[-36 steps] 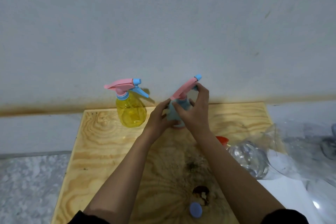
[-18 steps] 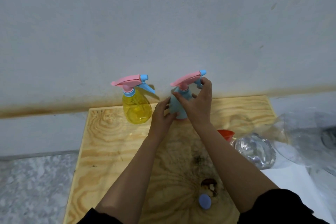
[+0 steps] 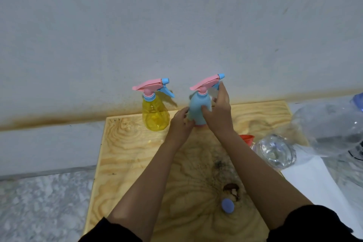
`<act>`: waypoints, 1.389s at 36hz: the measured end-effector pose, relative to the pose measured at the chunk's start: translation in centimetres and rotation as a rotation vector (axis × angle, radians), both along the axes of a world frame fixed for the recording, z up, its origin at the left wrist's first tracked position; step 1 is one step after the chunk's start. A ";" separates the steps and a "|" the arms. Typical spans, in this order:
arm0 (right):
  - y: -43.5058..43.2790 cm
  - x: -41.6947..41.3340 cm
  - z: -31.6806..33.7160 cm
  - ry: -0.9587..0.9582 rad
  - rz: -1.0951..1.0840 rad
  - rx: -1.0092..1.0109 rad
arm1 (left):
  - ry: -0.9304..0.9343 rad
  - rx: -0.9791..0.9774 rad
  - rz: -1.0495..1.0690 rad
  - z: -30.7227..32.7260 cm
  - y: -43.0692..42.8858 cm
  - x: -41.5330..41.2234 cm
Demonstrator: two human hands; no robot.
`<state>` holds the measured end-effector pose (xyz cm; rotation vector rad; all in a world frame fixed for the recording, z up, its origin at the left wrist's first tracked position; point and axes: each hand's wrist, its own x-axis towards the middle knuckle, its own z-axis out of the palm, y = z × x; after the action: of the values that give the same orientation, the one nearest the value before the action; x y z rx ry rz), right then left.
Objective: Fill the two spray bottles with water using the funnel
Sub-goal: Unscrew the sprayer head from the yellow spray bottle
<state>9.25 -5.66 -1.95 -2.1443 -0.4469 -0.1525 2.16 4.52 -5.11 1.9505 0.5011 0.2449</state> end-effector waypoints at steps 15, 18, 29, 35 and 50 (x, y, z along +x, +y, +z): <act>4.9 -8.4 1.9 0.044 0.118 -0.104 | 0.199 0.513 0.164 1.7 7.2 -8.4; 7.3 -8.6 2.6 -0.025 0.163 -0.057 | 0.160 0.527 0.129 1.9 8.5 -8.0; 13.6 -8.2 1.3 0.006 0.092 0.085 | -0.092 0.460 0.003 0.3 10.4 -4.9; 14.0 -8.7 1.4 0.102 -0.037 0.210 | -0.070 0.369 -0.003 -0.6 9.7 -5.3; 5.8 -10.7 2.3 0.076 -0.104 0.249 | -0.157 0.106 0.101 -0.3 1.4 -10.1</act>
<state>-1.45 0.12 0.39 -1.9214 -0.2571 -0.1750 -7.99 5.92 -5.37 1.9916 0.4915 0.4940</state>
